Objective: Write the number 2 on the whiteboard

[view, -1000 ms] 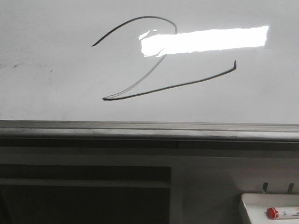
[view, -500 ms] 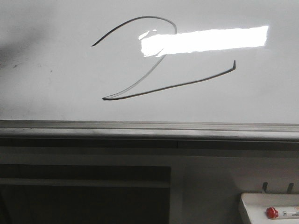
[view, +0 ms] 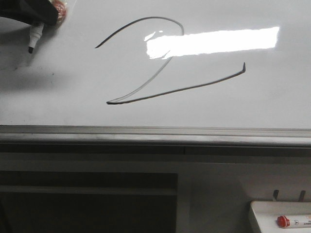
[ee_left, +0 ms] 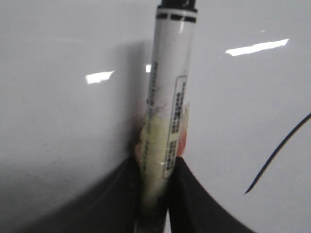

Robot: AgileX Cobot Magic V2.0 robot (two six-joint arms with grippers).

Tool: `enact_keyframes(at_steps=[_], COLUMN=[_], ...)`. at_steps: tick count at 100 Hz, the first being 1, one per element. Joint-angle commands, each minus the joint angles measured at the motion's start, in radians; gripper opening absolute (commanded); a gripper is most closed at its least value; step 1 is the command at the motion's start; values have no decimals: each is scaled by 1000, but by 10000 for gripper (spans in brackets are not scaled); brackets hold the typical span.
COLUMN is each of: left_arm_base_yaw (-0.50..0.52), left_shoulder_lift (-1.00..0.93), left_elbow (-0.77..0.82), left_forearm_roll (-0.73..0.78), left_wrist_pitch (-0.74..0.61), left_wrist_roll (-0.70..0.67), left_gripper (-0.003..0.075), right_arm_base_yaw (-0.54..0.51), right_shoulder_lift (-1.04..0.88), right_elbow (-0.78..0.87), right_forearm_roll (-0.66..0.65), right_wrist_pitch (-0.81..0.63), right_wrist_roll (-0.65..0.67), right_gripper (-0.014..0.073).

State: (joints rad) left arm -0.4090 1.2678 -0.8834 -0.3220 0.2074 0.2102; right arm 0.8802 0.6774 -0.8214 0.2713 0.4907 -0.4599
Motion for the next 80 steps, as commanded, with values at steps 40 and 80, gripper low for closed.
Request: enact_keyframes(at_steps=[40,80], left_arm_base_yaw=[2,2], left_shoulder_lift=[30,30], left_elbow=[-27,-27], left_forearm_roll=[-18,-18], left_wrist_pitch=[-109,-111], left_wrist_roll=[-12,-12], left_gripper=[13,284], right_arm_base_yaw=[-7,-7], right_shoulder_lift=[-2,-2], right_elbow=[-21,-20], right_forearm_roll=[28,28], right_wrist_pitch=[-86,-86], right_wrist_roll=[2,2], right_gripper=[-67,-67])
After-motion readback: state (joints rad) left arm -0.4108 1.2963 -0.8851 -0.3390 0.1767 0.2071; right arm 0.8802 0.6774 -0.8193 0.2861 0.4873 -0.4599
